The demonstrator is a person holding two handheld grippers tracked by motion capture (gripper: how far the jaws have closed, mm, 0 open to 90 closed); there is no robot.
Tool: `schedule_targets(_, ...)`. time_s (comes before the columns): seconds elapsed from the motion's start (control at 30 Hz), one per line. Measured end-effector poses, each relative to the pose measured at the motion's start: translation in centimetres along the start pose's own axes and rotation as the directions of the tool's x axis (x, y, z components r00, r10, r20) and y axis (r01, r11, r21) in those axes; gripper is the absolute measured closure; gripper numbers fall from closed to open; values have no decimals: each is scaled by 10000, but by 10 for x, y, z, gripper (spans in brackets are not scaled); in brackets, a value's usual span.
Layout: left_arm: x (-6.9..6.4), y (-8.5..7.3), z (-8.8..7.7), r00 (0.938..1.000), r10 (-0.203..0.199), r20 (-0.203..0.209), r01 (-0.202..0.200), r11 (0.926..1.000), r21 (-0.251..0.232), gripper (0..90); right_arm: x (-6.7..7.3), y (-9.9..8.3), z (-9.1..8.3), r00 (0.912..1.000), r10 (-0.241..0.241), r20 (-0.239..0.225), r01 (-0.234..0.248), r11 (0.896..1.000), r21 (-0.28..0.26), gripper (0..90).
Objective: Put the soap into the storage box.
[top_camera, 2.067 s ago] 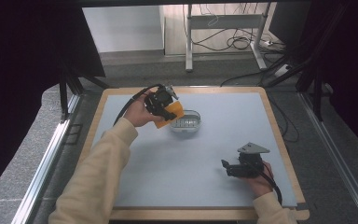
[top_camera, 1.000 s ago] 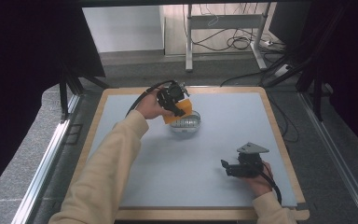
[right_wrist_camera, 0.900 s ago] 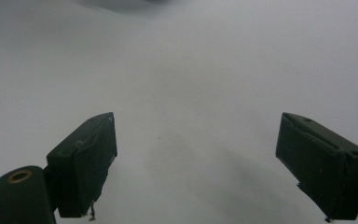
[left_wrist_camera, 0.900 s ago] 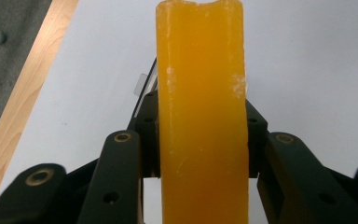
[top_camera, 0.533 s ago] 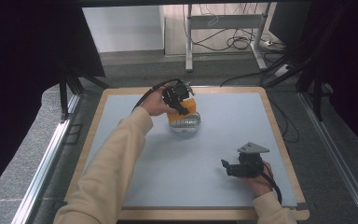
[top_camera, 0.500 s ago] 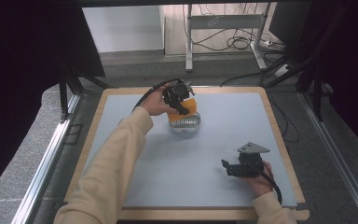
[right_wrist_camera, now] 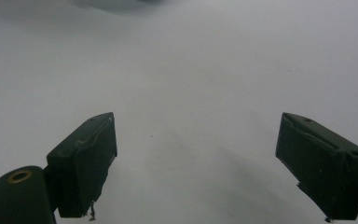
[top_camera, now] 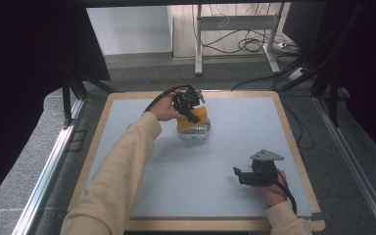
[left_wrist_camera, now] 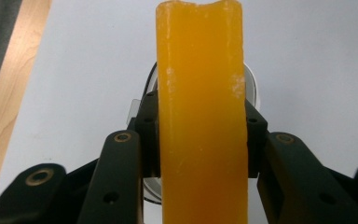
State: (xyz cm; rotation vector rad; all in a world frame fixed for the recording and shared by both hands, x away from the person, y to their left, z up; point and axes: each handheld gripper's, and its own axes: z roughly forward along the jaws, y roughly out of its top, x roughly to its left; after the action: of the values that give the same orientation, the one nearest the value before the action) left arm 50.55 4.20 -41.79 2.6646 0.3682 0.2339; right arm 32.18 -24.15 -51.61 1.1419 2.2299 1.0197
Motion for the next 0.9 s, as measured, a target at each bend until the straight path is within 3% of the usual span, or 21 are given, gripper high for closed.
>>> schedule_targets(0.33, 4, 1, 9, 9992, 297, 273, -301, 9994, 179, 617, -2, 0, 0, 10000, 13, 17, -13, 10000, -2, 127)
schedule_targets(0.47, 3, 2, 15, 9972, 592, 452, -609, 9975, 360, 617, -2, 0, 0, 10000, 42, 25, -42, 10000, -5, 127)
schedule_targets(0.9, 6, 4, 33, 9951, 791, 601, -835, 9938, 738, 615, -2, 0, 0, 10000, 36, 23, -35, 10000, -25, 127)
